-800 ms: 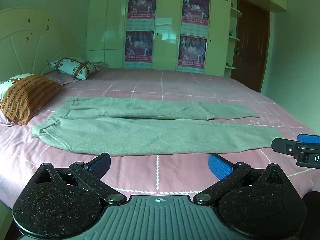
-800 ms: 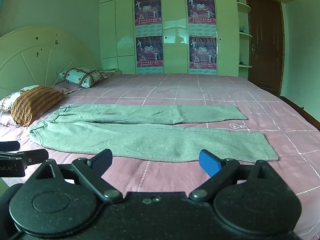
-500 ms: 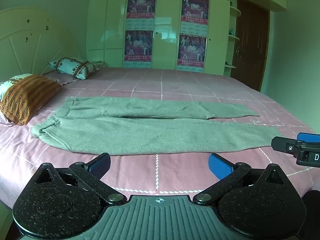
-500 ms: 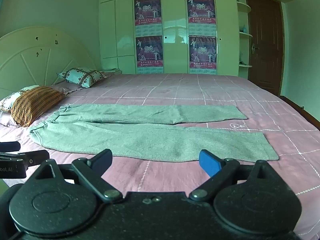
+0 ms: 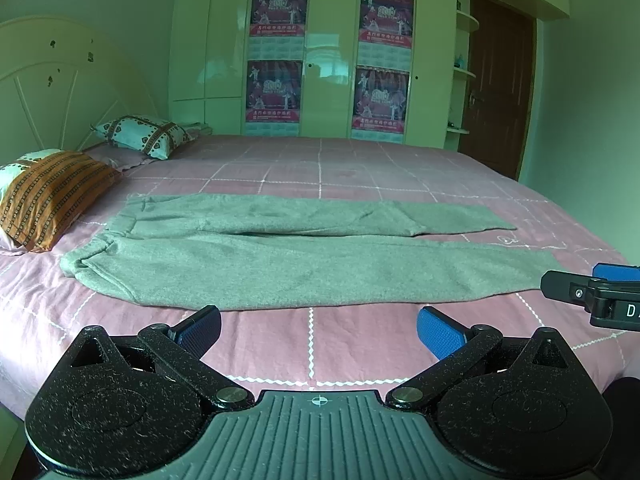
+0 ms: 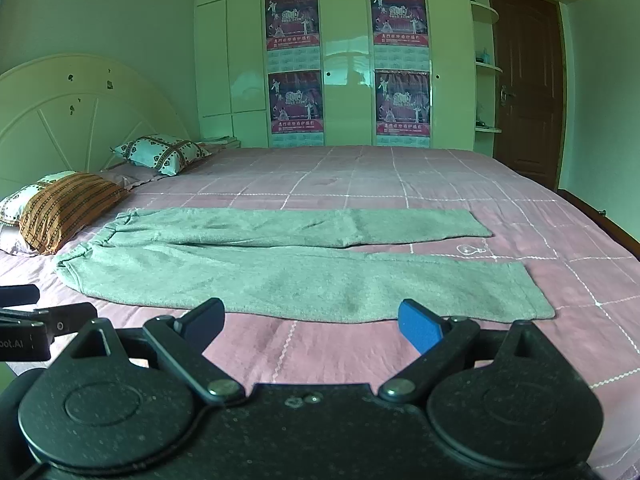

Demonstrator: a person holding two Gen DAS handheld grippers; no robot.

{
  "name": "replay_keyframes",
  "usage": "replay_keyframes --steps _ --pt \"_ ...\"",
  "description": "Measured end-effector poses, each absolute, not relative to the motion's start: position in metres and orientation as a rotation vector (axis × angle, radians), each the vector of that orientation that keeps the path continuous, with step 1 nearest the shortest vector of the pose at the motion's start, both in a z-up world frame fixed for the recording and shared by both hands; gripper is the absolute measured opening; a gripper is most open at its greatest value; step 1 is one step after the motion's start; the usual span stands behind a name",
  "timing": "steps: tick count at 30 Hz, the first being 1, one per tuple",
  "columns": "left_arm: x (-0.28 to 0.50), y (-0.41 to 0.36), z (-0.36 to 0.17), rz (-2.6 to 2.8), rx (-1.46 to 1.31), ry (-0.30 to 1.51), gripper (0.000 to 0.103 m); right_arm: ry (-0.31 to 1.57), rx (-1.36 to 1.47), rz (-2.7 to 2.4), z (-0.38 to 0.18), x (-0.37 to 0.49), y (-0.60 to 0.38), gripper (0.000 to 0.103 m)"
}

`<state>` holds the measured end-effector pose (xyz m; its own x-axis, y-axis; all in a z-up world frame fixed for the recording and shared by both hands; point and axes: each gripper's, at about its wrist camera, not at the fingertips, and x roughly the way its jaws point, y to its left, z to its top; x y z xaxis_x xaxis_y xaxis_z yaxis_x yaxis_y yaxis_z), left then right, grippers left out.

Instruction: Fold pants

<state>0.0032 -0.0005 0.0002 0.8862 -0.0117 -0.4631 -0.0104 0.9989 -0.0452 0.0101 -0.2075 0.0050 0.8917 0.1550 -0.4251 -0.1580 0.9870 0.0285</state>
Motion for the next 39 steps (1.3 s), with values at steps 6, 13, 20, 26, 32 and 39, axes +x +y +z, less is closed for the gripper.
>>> replay_keyframes --steps 6,13,20,26,32,39 --pt "0.0035 0.0005 -0.0003 -0.001 -0.048 0.481 0.103 0.444 -0.005 0.159 0.0046 0.0125 -0.2072 0.088" --pt "0.0024 -0.0003 -0.0011 0.001 -0.045 0.478 0.103 0.444 -0.005 0.157 0.0035 0.0119 -0.2078 0.088" --pt "0.0008 0.0000 -0.0008 0.002 -0.046 0.478 0.103 0.446 -0.004 0.158 0.0033 0.0127 -0.2077 0.088" --pt "0.0014 -0.0006 -0.0013 0.001 -0.043 0.479 0.103 0.445 -0.004 0.158 0.0017 0.0126 -0.2089 0.088" --pt "0.0008 -0.0030 -0.0006 0.003 -0.040 0.480 0.103 0.447 -0.005 0.157 0.0008 0.0135 -0.2087 0.088" --pt "0.0012 -0.0029 -0.0002 0.001 -0.040 0.480 0.103 0.447 -0.007 0.157 0.0009 0.0138 -0.2087 0.088"
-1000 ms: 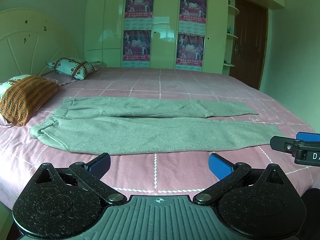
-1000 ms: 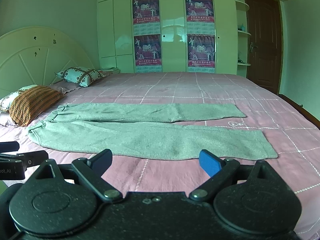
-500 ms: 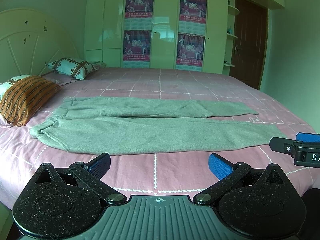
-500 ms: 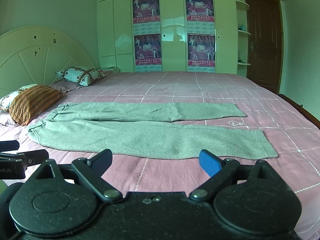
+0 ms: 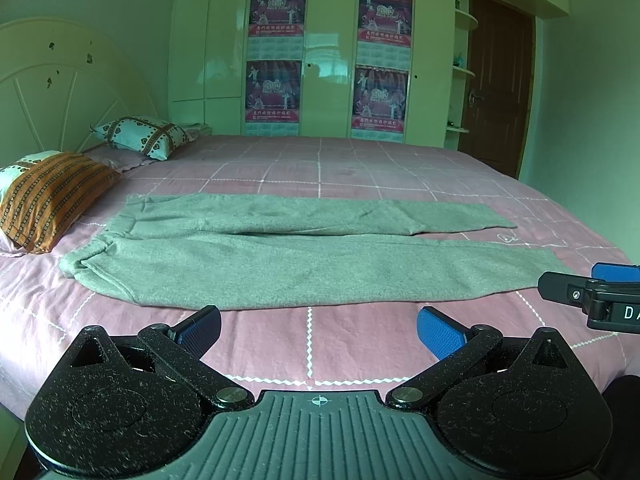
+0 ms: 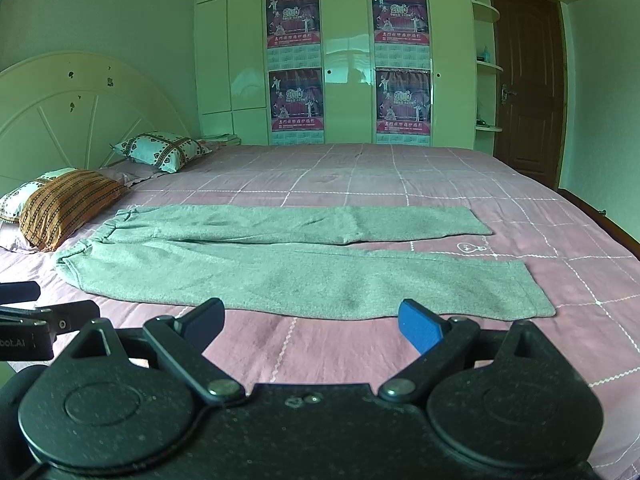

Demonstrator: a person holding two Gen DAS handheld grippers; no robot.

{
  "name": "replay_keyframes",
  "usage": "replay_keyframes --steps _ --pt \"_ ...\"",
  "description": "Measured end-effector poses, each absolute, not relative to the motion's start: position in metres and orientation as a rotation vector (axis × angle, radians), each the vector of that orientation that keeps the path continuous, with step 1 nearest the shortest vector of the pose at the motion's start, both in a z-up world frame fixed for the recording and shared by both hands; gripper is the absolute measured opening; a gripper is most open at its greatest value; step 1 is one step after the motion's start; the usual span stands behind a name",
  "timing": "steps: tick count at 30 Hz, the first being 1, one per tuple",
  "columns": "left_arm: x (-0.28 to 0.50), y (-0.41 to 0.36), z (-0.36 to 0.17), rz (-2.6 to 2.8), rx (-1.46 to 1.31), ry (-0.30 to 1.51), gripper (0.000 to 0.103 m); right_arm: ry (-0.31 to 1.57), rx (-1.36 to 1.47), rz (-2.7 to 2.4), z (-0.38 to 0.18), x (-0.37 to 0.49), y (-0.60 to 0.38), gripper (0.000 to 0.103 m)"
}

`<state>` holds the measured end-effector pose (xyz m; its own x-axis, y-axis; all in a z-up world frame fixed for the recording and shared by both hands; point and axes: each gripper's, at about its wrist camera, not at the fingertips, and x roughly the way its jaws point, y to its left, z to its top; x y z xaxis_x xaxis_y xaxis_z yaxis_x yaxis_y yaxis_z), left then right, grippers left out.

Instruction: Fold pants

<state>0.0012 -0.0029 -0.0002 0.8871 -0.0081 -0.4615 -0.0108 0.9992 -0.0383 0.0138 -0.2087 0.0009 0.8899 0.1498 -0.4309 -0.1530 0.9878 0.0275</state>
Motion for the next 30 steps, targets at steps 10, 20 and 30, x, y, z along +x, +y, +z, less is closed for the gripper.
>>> replay_keyframes --steps 10,20,30 --pt "0.0027 -0.0050 -0.0005 0.002 -0.031 0.478 0.103 0.449 -0.007 0.160 0.0008 0.0139 -0.2084 0.088" --pt "0.0034 -0.0044 -0.0038 0.007 -0.022 0.485 0.103 0.474 -0.010 0.168 -0.0017 0.0149 -0.2020 0.088" --pt "0.0037 -0.0036 -0.0034 0.011 -0.025 0.482 0.103 0.470 -0.008 0.170 -0.0005 0.0147 -0.2013 0.088"
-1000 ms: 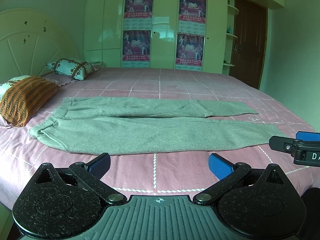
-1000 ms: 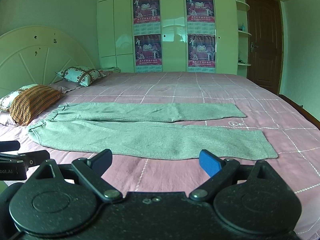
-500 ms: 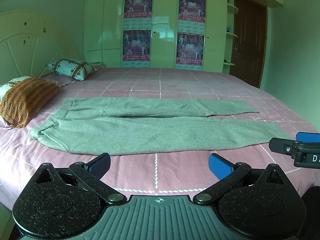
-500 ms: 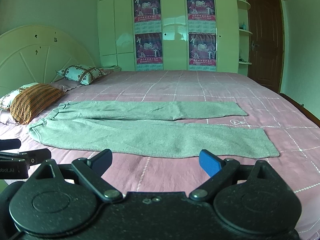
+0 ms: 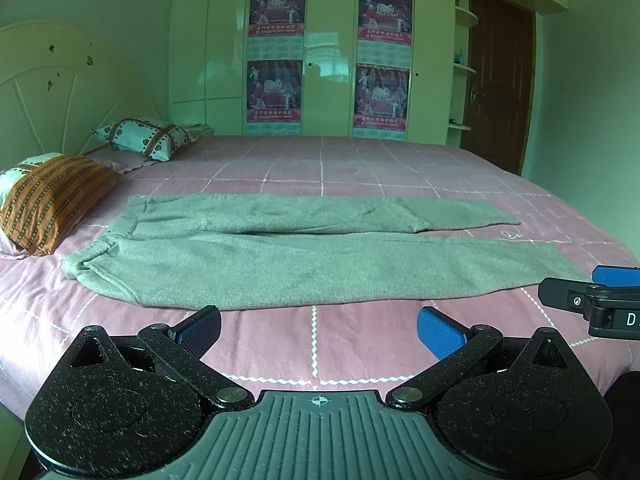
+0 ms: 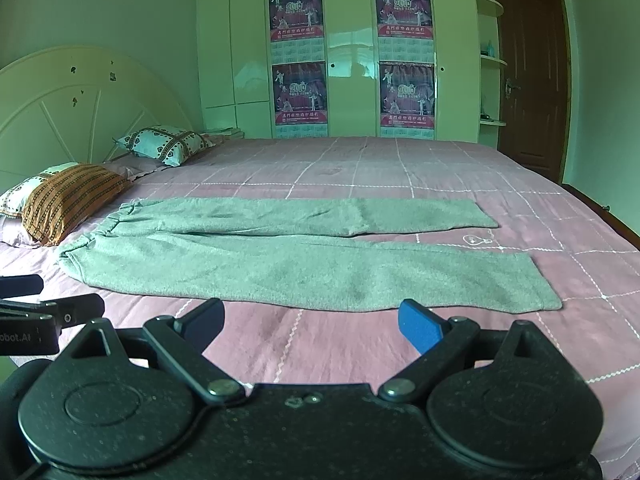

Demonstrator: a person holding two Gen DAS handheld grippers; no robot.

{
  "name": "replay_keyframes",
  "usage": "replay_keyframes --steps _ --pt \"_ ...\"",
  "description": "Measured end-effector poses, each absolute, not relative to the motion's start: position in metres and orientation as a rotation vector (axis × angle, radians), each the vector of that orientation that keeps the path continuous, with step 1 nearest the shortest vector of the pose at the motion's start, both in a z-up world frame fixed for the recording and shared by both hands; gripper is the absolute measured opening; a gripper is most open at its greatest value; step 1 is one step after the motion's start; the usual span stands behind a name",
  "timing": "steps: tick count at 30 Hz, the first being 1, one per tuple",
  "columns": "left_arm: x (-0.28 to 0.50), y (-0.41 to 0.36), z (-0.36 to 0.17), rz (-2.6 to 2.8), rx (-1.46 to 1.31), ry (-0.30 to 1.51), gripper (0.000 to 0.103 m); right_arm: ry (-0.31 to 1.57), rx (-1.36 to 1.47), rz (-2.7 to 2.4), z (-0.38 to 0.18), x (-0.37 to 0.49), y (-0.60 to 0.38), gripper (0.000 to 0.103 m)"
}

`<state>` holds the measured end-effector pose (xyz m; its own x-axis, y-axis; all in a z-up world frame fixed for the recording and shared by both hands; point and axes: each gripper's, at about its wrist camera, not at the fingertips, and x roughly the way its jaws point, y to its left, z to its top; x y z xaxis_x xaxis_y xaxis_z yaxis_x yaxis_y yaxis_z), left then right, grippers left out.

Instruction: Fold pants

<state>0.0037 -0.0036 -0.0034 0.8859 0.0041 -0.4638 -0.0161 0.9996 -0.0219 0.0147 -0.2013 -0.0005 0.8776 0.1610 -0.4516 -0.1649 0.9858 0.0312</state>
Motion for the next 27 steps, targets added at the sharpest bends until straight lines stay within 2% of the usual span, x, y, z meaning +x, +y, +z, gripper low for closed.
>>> replay_keyframes --steps 7,9,11,12,15,16,19,20,21,22,23,24,25,26,27 --pt "0.011 0.015 -0.006 -0.002 -0.113 0.514 0.103 0.472 0.022 0.202 0.000 0.016 -0.206 0.093" --pt "0.017 0.027 -0.009 -0.036 -0.077 0.514 0.103 0.466 0.034 0.220 0.001 0.023 -0.209 0.098" --pt "0.038 0.048 -0.011 -0.039 -0.054 0.558 0.103 0.494 0.034 0.233 0.002 0.044 -0.211 0.097" --pt "0.052 0.060 -0.011 -0.058 -0.061 0.584 0.103 0.515 0.031 0.238 0.002 0.058 -0.212 0.096" --pt "0.099 0.113 -0.003 -0.059 -0.039 0.592 0.103 0.524 0.023 0.292 0.015 0.104 -0.212 0.079" --pt "0.122 0.133 0.002 -0.018 0.012 0.588 0.103 0.511 0.014 0.308 0.023 0.124 -0.211 0.079" --pt "0.186 0.193 0.011 0.078 0.071 0.580 0.103 0.509 0.010 0.361 0.039 0.184 -0.203 0.084" --pt "0.206 0.211 0.011 0.100 0.080 0.584 0.103 0.509 0.007 0.378 0.042 0.203 -0.200 0.087" --pt "0.227 0.229 0.010 0.106 0.092 0.593 0.103 0.521 -0.006 0.393 0.043 0.230 -0.194 0.096" --pt "0.250 0.247 0.007 0.099 0.102 0.599 0.102 0.550 -0.020 0.402 0.042 0.253 -0.188 0.096" --pt "0.274 0.264 0.002 0.102 0.115 0.601 0.096 0.582 -0.032 0.412 0.038 0.280 -0.181 0.093" --pt "0.297 0.280 -0.004 0.116 0.124 0.607 0.080 0.597 -0.037 0.417 0.033 0.304 -0.175 0.085" --pt "0.317 0.292 -0.010 0.111 0.116 0.618 0.072 0.601 -0.050 0.414 0.028 0.325 -0.168 0.078" --pt "0.336 0.305 -0.016 0.110 0.103 0.622 0.070 0.600 -0.061 0.418 0.023 0.342 -0.161 0.075" --pt "0.352 0.315 -0.023 0.114 0.096 0.627 0.069 0.605 -0.066 0.427 0.017 0.360 -0.154 0.068"
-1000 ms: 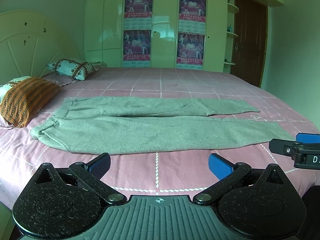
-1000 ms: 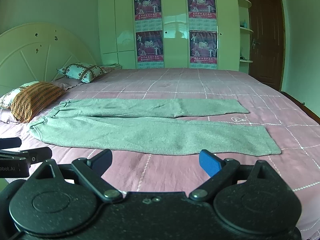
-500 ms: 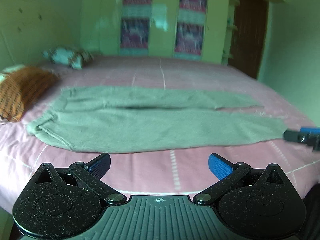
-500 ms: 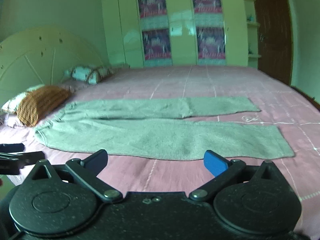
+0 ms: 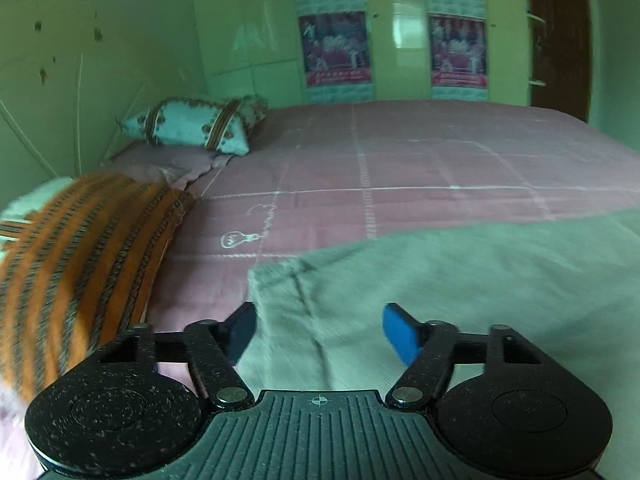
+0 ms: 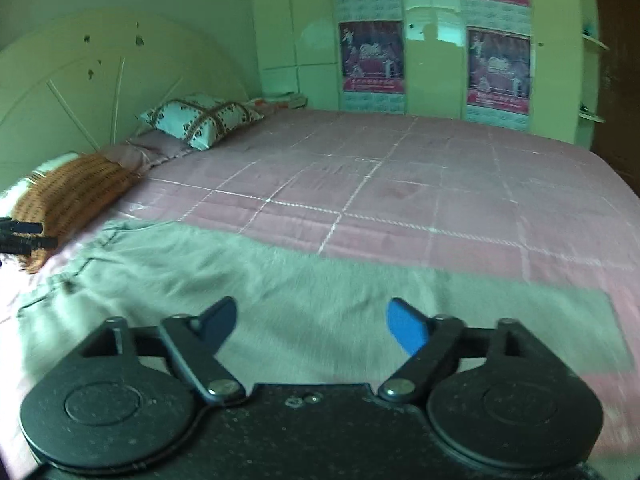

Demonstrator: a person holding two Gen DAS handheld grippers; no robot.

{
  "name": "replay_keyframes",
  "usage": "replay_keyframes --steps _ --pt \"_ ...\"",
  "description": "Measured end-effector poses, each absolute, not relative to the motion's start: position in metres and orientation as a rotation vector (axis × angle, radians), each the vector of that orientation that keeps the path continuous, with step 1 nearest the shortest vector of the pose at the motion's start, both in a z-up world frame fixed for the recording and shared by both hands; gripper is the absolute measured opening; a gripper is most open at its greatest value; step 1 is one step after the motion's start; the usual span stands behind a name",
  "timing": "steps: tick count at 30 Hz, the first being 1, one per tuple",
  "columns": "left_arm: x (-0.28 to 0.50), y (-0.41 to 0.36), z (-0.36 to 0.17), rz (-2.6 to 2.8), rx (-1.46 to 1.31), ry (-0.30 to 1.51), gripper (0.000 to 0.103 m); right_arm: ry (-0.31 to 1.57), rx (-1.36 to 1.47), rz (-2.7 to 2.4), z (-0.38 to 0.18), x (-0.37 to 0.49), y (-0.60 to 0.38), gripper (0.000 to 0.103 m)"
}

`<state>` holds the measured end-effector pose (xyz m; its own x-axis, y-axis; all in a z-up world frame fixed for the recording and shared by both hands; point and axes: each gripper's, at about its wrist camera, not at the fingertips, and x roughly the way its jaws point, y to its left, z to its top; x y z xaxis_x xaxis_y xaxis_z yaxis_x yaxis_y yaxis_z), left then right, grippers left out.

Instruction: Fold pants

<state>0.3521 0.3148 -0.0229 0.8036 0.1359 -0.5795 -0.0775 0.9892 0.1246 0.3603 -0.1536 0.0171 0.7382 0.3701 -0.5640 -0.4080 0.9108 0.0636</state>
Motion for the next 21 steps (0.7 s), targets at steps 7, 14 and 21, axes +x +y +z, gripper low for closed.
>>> replay_keyframes --steps 7,14,21 --pt "0.450 0.367 -0.084 0.086 0.014 0.708 0.069 0.655 -0.088 0.467 -0.028 0.468 -0.112 0.062" --pt "0.490 0.390 -0.110 0.044 -0.079 0.748 0.062 0.717 -0.183 0.570 -0.065 0.530 -0.082 0.056" --pt "0.503 0.398 -0.122 0.002 -0.100 0.768 0.062 0.801 -0.345 0.654 -0.095 0.550 -0.058 0.049"
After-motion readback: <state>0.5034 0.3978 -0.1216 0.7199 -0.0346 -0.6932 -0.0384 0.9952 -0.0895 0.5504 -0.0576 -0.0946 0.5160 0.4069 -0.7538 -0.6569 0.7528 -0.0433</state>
